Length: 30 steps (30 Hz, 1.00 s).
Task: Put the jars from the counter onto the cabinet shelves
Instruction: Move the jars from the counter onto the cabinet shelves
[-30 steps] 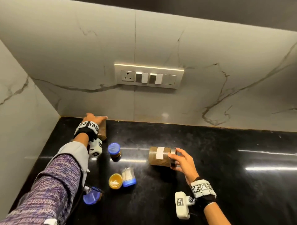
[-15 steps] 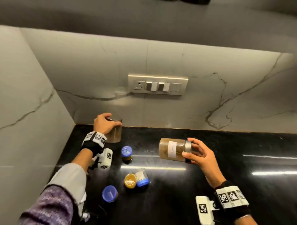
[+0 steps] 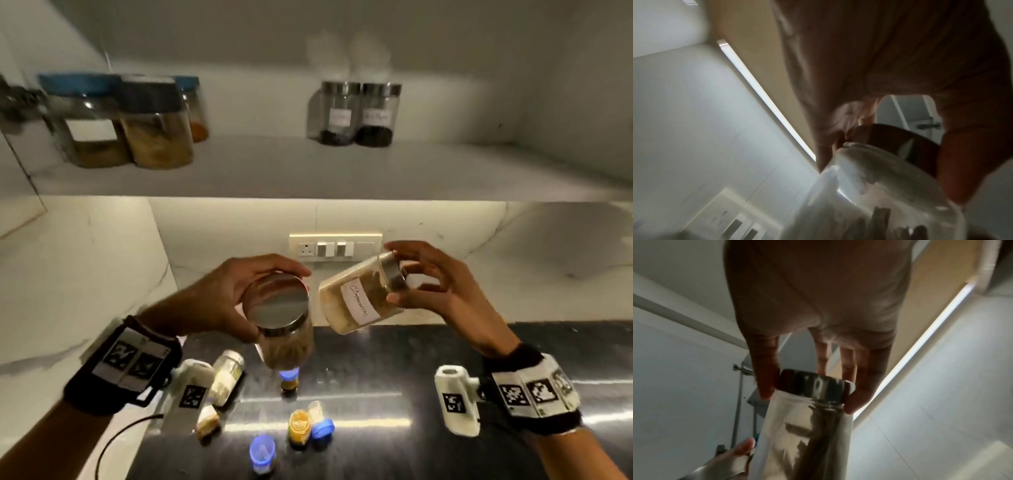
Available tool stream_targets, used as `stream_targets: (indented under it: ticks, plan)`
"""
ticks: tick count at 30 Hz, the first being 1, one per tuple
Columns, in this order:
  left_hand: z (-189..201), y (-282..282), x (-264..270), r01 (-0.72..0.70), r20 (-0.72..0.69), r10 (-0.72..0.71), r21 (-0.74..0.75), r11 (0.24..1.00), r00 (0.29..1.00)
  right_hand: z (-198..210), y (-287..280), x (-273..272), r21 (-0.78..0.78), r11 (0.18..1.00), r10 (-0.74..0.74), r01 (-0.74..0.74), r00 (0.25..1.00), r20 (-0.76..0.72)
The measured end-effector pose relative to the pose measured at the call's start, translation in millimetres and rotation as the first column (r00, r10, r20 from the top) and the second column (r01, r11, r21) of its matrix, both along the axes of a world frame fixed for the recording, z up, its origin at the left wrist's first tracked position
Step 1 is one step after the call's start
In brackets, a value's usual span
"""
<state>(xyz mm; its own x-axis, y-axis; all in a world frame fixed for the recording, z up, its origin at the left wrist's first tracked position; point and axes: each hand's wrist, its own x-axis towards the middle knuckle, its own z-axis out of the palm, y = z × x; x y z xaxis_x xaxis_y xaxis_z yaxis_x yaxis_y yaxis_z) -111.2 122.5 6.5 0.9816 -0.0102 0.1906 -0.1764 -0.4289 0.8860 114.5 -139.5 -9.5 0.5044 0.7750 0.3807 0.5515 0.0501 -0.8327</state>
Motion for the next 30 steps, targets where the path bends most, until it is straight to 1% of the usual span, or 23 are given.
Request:
stream_targets:
  ticks: [2, 4, 6, 8, 13, 17, 20, 24, 28, 30]
  plan:
    - [35, -13, -8, 0.019, 0.025, -0.023, 0.156, 0.988, 0.999, 33, -4, -6, -0.021, 0.999, 0.031, -0.029, 0.995, 0.098]
    - [69, -21, -13, 0.013, 0.053, -0.031, 0.301, 0.954, 0.998, 64, -10, -8, -0.035, 0.999, 0.041, -0.035, 0.982, 0.186]
    - [99, -22, -13, -0.007, 0.072, -0.025, 0.407, 0.914, 0.997, 94, -12, -6, -0.034, 0.999, 0.044, -0.036, 0.966, 0.253]
    - [127, -18, -6, -0.037, 0.08, 0.0, 0.47, 0.882, 0.997, 123, -12, -3, -0.019, 0.999, 0.03, -0.025, 0.951, 0.308]
    - [174, -10, 23, -0.104, 0.079, 0.073, 0.541, 0.835, 0.994, 181, -2, 12, -0.01, 1.0, -0.021, 0.027, 0.91, 0.414]
    - [200, -9, 50, -0.164, 0.103, 0.129, 0.521, 0.838, 0.986, 205, 14, 32, -0.047, 0.994, -0.064, 0.098, 0.881, 0.469]
    - [214, -2, 70, -0.183, 0.11, 0.147, 0.524, 0.832, 0.983, 216, 23, 50, -0.075, 0.987, -0.088, 0.141, 0.874, 0.478]
    - [229, 2, 91, -0.228, 0.146, 0.176, 0.582, 0.781, 0.973, 222, 31, 63, -0.12, 0.983, -0.064, 0.138, 0.876, 0.479]
    - [225, 3, 113, -0.249, 0.18, 0.175, 0.62, 0.744, 0.968, 223, 34, 70, -0.168, 0.978, -0.03, 0.123, 0.883, 0.468]
    - [217, 2, 120, -0.24, 0.179, 0.163, 0.618, 0.749, 0.97, 223, 37, 73, -0.182, 0.977, -0.016, 0.112, 0.887, 0.461]
